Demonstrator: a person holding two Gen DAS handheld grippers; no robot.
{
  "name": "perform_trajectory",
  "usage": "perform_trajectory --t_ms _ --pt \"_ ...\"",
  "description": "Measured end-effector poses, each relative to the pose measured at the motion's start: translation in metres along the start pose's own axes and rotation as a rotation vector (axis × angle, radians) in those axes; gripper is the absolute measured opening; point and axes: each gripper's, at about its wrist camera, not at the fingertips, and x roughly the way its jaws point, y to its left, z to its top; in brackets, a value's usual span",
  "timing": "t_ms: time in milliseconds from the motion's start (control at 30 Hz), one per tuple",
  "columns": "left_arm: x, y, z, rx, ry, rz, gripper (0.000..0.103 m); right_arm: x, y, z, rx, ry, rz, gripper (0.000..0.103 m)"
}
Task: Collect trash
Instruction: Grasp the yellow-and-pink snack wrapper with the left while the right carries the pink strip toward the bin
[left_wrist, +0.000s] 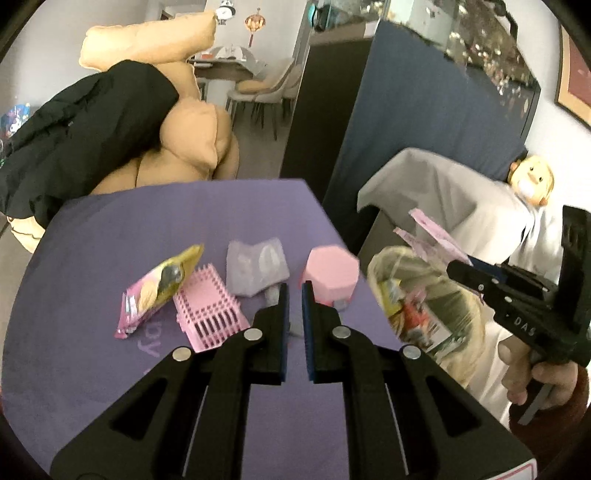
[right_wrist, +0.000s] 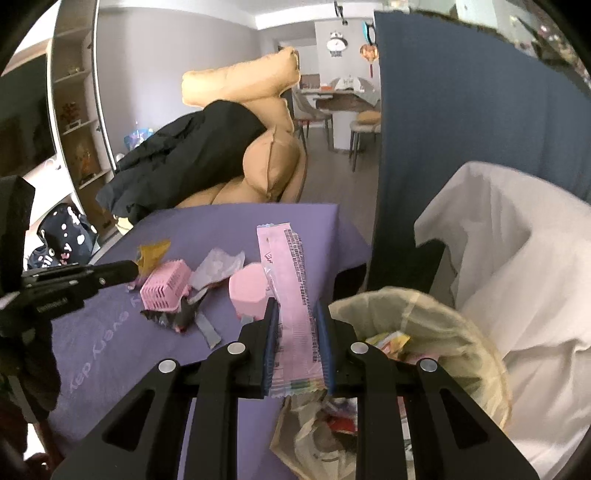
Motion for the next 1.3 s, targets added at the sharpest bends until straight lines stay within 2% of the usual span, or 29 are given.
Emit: perform_trajectory --t_ms 233,367,500,567,600,633,700,833,900,967,1033,1167,1233,1300 --pt "0.001 -0.024 0.014 0.03 -0.029 -0.011 0.007 -0.016 -0.018 0.004 0.009 -0.044 -0.023 0.021" --pt "0.011 -0.039 0.016 0.064 -0.015 -0.024 0.007 -0.02 -0.035 -0.002 0.042 -0.047 -0.029 0.021" --pt "0.014 -0.036 0.016 0.064 -0.009 -0.052 0.007 -0.021 -0.052 -0.011 0.076 -0.041 -0.027 0.021" --pt "0.015 -0.021 0.014 0.043 -0.012 -0.072 0.019 -0.021 -0.057 -0.015 0.087 -0.038 -0.022 0.021" --pt "0.014 -0.01 0.013 0.019 -0.017 -0.071 0.033 -0.02 -0.061 -0.017 0.091 -0.036 -0.022 0.021" --pt "0.012 -0.002 0.011 0.0 -0.023 -0.071 0.04 -0.019 -0.063 -0.018 0.094 -0.034 -0.021 0.021" --pt "0.007 0.027 0.006 -0.061 -0.049 -0.052 0.041 -0.018 -0.066 -0.021 0.099 -0.03 -0.017 0.021" --pt "-0.007 0.086 -0.001 -0.167 -0.108 0.085 0.042 -0.012 -0.068 -0.024 0.104 -0.022 -0.01 0.021" --pt "-0.01 0.11 -0.005 -0.22 -0.109 0.138 0.042 -0.009 -0.067 -0.024 0.106 -0.019 -0.005 0.021" --pt "-0.01 0.124 -0.011 -0.25 -0.099 0.158 0.042 -0.005 -0.063 -0.025 0.102 -0.013 0.001 0.021" --pt "-0.007 0.125 -0.016 -0.223 -0.084 0.139 0.044 -0.002 -0.06 -0.026 0.094 -0.003 0.004 0.021" --pt "0.004 0.102 -0.026 -0.05 -0.063 0.094 0.045 0.002 -0.053 -0.029 0.08 0.018 0.002 0.021" --pt "0.014 0.09 -0.028 0.04 -0.041 0.107 0.045 0.002 -0.051 -0.029 0.076 0.023 -0.001 0.021" --pt "0.026 0.09 -0.029 0.07 -0.011 0.134 0.045 0.001 -0.049 -0.029 0.07 0.027 -0.004 0.021"
